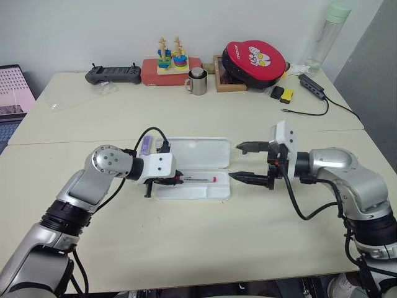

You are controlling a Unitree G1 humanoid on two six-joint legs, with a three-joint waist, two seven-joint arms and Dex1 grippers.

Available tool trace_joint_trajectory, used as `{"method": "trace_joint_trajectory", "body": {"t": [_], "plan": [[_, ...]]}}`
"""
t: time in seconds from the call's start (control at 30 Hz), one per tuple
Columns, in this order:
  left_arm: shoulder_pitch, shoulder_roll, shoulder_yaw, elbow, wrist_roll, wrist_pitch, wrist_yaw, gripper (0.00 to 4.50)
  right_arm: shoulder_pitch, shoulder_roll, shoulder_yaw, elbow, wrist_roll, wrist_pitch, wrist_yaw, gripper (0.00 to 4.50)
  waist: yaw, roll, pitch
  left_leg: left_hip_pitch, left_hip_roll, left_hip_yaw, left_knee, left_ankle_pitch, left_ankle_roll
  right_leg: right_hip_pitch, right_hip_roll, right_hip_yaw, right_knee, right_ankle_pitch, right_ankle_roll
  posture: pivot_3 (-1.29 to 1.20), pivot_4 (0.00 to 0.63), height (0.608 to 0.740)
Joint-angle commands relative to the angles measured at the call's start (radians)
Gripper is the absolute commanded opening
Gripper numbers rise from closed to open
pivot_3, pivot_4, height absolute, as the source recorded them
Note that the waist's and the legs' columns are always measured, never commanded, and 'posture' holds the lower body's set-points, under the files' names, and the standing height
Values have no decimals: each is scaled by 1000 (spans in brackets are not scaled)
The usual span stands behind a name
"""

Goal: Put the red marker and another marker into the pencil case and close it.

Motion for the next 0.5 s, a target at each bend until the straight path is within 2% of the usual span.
{"method": "trace_joint_trajectory", "body": {"t": [0.03,0.37,0.5], "plan": [[-6,-8,26,-15,-1,4,1,761,-11,-5,-8,-43,10,0,-13,4500,0,0,0,0,0,0,0,0,0,0,0,0,0,0,0,0,150,740],[19,-6,78,-94,-43,84,6,2755,-29,2,-4,-33,17,-3,-9,4500,0,0,0,0,0,0,0,0,0,0,0,0,0,0,0,0,150,740],[41,-21,212,-246,-191,281,71,3512,-50,28,-31,-29,54,1,-9,4500,0,0,0,0,0,0,0,0,0,0,0,0,0,0,0,0,150,740]]}}
